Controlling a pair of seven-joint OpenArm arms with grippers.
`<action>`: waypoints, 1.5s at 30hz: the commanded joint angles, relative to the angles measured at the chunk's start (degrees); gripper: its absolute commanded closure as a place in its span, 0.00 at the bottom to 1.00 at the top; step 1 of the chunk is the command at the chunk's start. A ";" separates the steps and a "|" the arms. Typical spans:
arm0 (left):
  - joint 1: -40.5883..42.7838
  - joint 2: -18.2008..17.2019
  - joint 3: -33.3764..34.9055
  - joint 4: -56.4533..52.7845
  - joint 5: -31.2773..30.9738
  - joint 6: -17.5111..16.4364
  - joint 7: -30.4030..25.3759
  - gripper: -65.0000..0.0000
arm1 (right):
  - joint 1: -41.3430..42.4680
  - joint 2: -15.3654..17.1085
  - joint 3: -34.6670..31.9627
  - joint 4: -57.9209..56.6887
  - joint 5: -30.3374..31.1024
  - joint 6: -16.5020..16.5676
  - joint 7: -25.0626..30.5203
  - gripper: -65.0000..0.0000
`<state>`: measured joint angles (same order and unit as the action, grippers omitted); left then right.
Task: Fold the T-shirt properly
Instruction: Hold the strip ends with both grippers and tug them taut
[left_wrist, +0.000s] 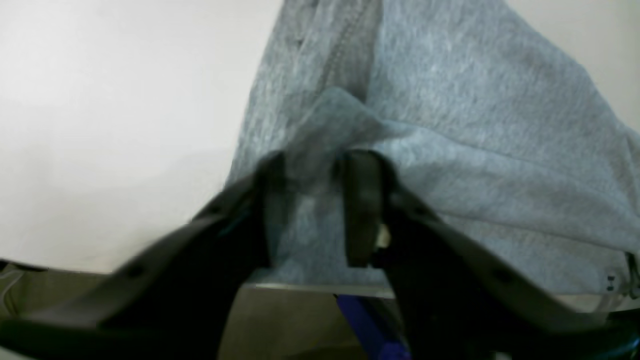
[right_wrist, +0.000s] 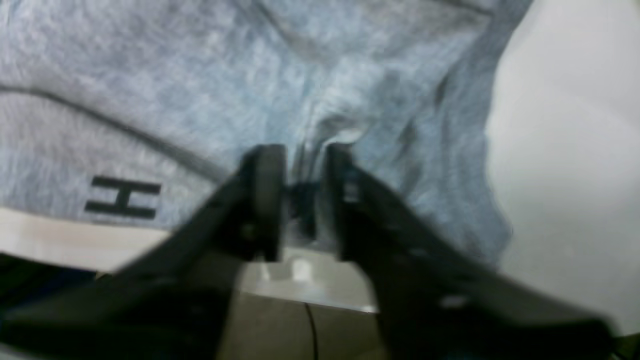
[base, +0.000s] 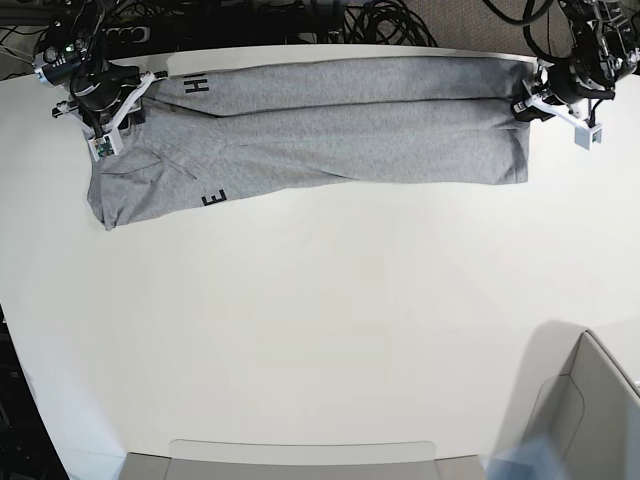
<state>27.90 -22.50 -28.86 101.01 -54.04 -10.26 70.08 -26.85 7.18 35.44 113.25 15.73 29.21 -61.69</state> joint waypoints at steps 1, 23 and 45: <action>0.89 -0.75 -0.72 2.24 -0.51 -0.16 -1.82 0.65 | 0.17 0.69 0.30 1.25 0.49 0.19 0.81 0.61; -1.48 -0.93 10.44 -8.22 6.96 -0.68 -12.90 0.65 | 0.70 1.04 -0.23 0.90 0.58 0.19 0.81 0.55; 1.68 -1.28 -1.34 4.88 2.13 -11.14 -6.48 0.65 | 2.19 1.74 -0.94 0.90 0.67 0.19 0.64 0.55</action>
<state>29.45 -22.98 -29.76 105.21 -51.51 -21.12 64.27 -24.77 8.25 34.54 113.25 15.86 29.21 -61.76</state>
